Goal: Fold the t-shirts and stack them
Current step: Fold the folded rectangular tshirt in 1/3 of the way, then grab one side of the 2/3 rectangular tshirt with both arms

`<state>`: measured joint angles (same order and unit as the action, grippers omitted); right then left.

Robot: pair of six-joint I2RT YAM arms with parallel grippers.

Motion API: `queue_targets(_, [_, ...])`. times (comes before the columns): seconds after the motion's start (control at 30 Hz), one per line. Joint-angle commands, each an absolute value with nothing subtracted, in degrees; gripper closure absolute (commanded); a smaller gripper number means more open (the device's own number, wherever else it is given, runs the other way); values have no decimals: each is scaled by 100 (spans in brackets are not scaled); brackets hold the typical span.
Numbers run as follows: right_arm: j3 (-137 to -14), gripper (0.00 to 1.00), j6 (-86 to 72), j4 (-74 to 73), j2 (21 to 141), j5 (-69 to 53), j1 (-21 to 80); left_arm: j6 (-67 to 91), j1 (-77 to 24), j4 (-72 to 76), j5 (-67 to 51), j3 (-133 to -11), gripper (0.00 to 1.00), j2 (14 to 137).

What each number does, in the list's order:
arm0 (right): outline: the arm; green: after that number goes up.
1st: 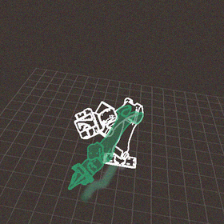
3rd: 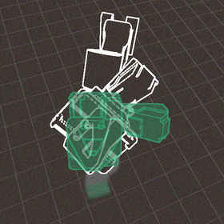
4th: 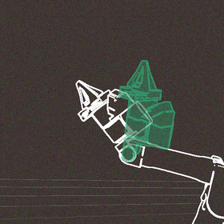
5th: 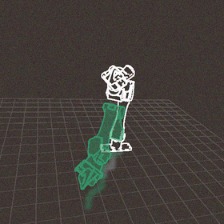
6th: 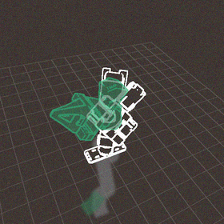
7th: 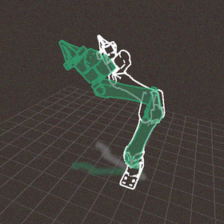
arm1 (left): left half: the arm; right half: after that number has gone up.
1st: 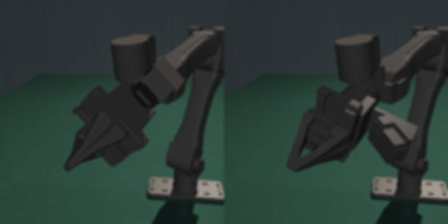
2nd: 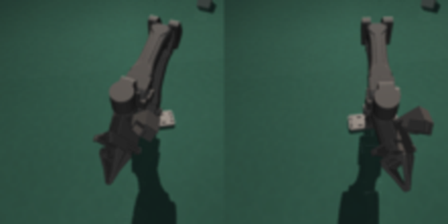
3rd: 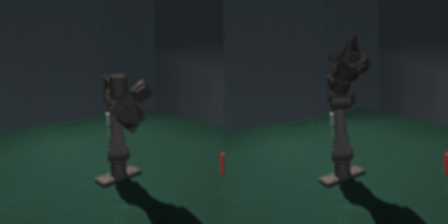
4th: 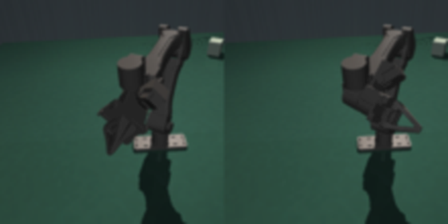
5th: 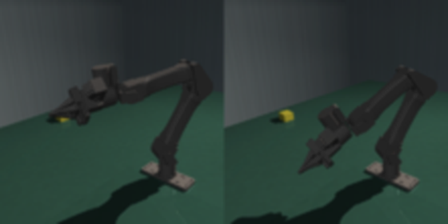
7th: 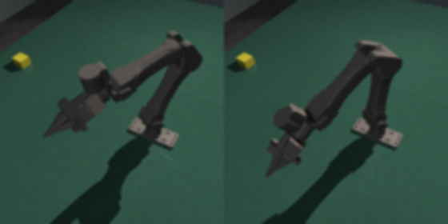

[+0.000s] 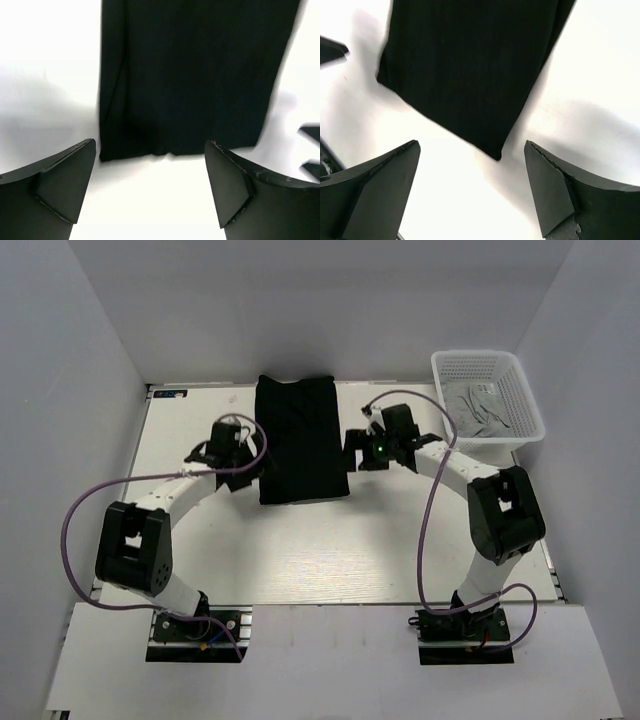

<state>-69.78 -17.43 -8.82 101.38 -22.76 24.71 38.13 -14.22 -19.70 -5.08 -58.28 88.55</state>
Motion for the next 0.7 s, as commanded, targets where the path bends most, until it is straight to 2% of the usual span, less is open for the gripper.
queue_targets(0.0, [-6541, 10, -1846, -659, 10063, -2549, 2514, 3752, -1494, -1652, -1055, -5143, 0, 8508])
queue_targets(0.3, [-6618, 10, -1679, -923, 10713, -2505, 2505, 3560, -1600, -1679, -923, -4764, 0, 8657])
queue_targets(0.37, [-6741, 13, -1626, -984, 10836, -2566, 2505, 3560, -1600, -1539, -993, -4711, 8, 8867])
queue_targets(0.43, [-6759, 16, -1626, -1002, 10959, -2531, 2522, 3560, -1600, -1459, -1054, -4658, 25, 8982])
queue_targets(0.53, [-6706, 24, -1591, -1011, 11100, -2514, 2531, 3612, -1600, -1345, -993, -4526, 39, 9114])
queue_targets(0.63, [-6750, 35, -1600, -1002, 11249, -2583, 2531, 3612, -1600, -1293, -914, -4526, 54, 9237])
queue_targets(0.67, [-6820, 43, -1582, -1028, 11285, -2645, 2549, 3612, -1600, -1292, -914, -4526, 60, 9290])
